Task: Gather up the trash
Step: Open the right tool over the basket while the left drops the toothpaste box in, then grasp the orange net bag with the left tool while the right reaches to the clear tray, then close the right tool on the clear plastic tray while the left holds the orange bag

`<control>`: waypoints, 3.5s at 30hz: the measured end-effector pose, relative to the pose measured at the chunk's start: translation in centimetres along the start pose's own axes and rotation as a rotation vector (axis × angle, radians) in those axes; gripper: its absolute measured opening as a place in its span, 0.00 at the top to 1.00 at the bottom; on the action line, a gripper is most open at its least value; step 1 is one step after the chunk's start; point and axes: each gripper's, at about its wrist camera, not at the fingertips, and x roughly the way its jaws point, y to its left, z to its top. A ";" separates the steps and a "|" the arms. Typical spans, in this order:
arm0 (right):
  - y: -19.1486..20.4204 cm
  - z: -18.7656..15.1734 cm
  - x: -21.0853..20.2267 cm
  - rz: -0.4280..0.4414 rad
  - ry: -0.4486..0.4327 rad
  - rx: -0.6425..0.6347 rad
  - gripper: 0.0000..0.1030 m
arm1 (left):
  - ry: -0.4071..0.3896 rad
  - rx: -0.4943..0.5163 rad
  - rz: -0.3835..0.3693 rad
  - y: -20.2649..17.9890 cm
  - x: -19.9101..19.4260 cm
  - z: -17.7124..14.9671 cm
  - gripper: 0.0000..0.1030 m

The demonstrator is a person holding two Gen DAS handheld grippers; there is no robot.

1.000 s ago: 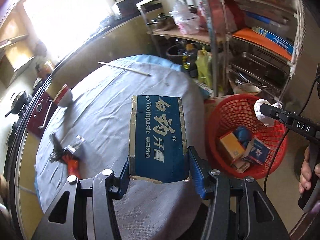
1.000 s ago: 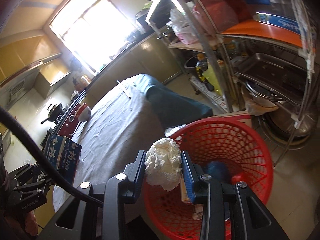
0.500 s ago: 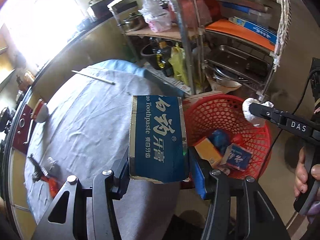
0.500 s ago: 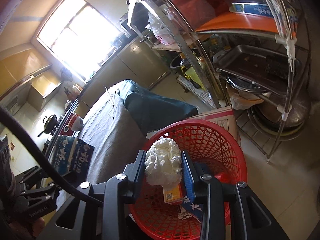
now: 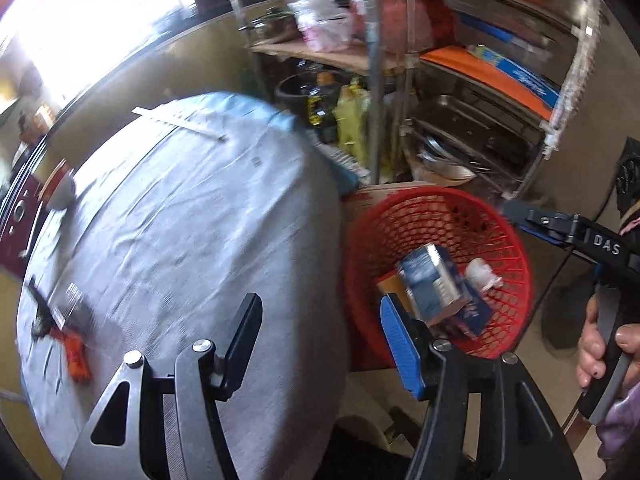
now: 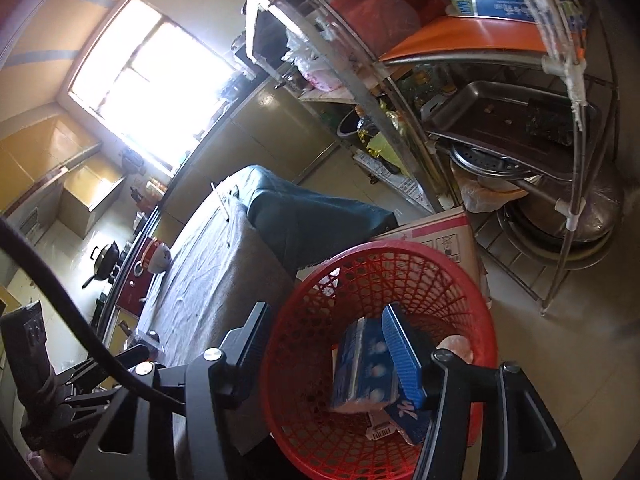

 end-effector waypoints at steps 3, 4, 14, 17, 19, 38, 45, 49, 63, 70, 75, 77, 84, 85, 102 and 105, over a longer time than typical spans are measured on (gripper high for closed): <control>1.2 -0.4 0.8 0.013 0.020 -0.020 0.40 | 0.014 -0.059 0.045 2.7 -0.2 -1.5 0.39; 1.6 -0.6 1.0 0.016 0.026 -0.029 0.40 | 0.016 -0.074 0.058 3.4 -0.2 -1.8 0.39; 8.3 -2.9 5.0 0.059 0.136 -0.147 0.40 | 0.020 -0.390 0.221 16.2 -2.7 -8.9 0.39; 11.7 -4.0 7.0 0.098 0.194 -0.202 0.40 | 0.028 -0.491 0.268 20.7 -3.1 -11.2 0.39; 14.5 -4.8 8.5 0.129 0.231 -0.249 0.40 | 0.027 -0.544 0.278 22.9 -3.2 -12.3 0.39; 34.8 -10.2 22.6 0.345 0.409 -0.507 0.28 | 0.036 -0.752 -0.016 32.8 3.1 -12.7 0.34; 35.3 -10.7 25.4 0.350 0.413 -0.493 0.28 | 0.007 -0.779 -0.070 34.1 4.4 -13.0 0.42; 35.6 -11.3 25.6 0.336 0.397 -0.524 0.47 | 0.003 -0.787 -0.118 34.4 4.8 -13.2 0.61; 33.6 -11.1 21.5 0.315 0.338 -0.514 0.66 | -0.012 -0.763 -0.061 32.2 1.7 -15.2 0.67; 33.5 -11.0 20.8 0.271 0.368 -0.479 0.23 | -0.025 -0.769 -0.007 30.9 -1.0 -17.8 0.67; 36.1 -12.1 21.0 0.253 0.340 -0.539 0.19 | -0.038 -0.770 0.034 30.4 -2.4 -18.9 0.67; 37.6 -13.2 22.0 0.198 0.342 -0.583 0.19 | -0.035 -0.771 0.046 30.4 -2.8 -19.3 0.67; 39.4 -16.2 25.4 -0.004 0.298 -0.697 0.44 | -0.050 -0.768 0.043 30.3 -3.9 -19.8 0.67; 39.5 -16.3 25.3 -0.009 0.268 -0.716 0.44 | -0.052 -0.767 0.044 30.2 -4.0 -19.9 0.67; 34.5 -13.2 13.8 0.162 0.197 -0.658 0.45 | -0.118 -0.703 0.082 27.0 -8.0 -18.4 0.67; 33.3 -12.8 11.8 0.175 0.181 -0.641 0.45 | -0.125 -0.689 0.087 26.1 -8.6 -18.3 0.67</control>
